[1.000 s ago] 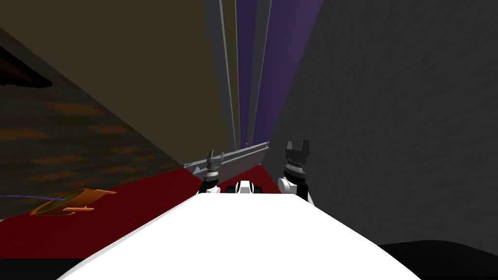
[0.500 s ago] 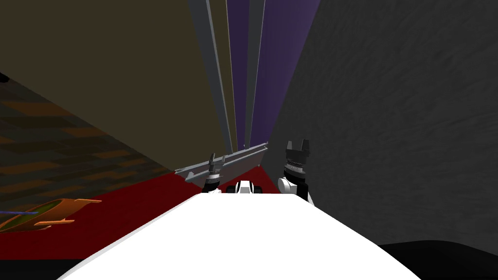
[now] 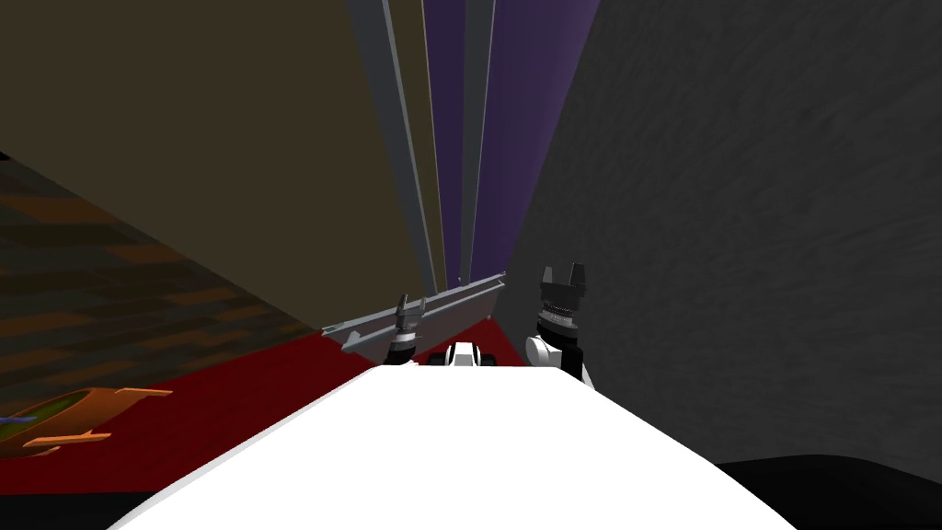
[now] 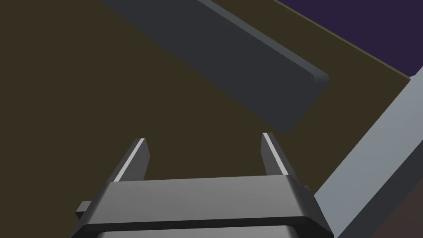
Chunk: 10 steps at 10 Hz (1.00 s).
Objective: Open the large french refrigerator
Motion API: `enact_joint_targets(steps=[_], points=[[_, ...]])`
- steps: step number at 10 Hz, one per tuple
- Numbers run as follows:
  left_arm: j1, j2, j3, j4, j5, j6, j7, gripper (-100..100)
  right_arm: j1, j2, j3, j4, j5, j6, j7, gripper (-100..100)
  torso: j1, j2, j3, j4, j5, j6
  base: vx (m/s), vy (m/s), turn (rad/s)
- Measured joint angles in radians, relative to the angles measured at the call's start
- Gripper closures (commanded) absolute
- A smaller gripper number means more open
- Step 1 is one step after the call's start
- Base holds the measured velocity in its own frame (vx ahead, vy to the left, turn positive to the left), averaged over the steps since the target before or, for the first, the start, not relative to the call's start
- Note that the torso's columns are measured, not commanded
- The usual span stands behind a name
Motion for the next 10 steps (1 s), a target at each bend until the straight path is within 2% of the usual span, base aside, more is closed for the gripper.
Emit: enact_joint_targets(steps=[6,7,10], points=[[-0.017,-0.002,-0.019,0.110,0.019,-0.050,0.030,-100,0.000,0.000,0.000,0.000,0.000,0.000,0.000,0,0.000,-0.006,-0.003,0.002,-0.001,0.003,0.034,-0.021,-0.015],[-0.016,-0.002,-0.018,0.111,0.020,-0.056,0.031,-100,0.000,0.000,0.000,0.000,0.000,0.000,0.000,0,0.002,-0.003,-0.002,0.002,-0.001,0.000,-0.029,0.009,0.089],[-0.018,0.001,-0.006,0.069,0.027,-0.020,0.026,-100,0.000,0.000,0.000,0.000,0.000,0.000,0.000,0,0.002,-0.008,-0.004,0.001,0.000,0.002,-0.006,0.003,0.022]])
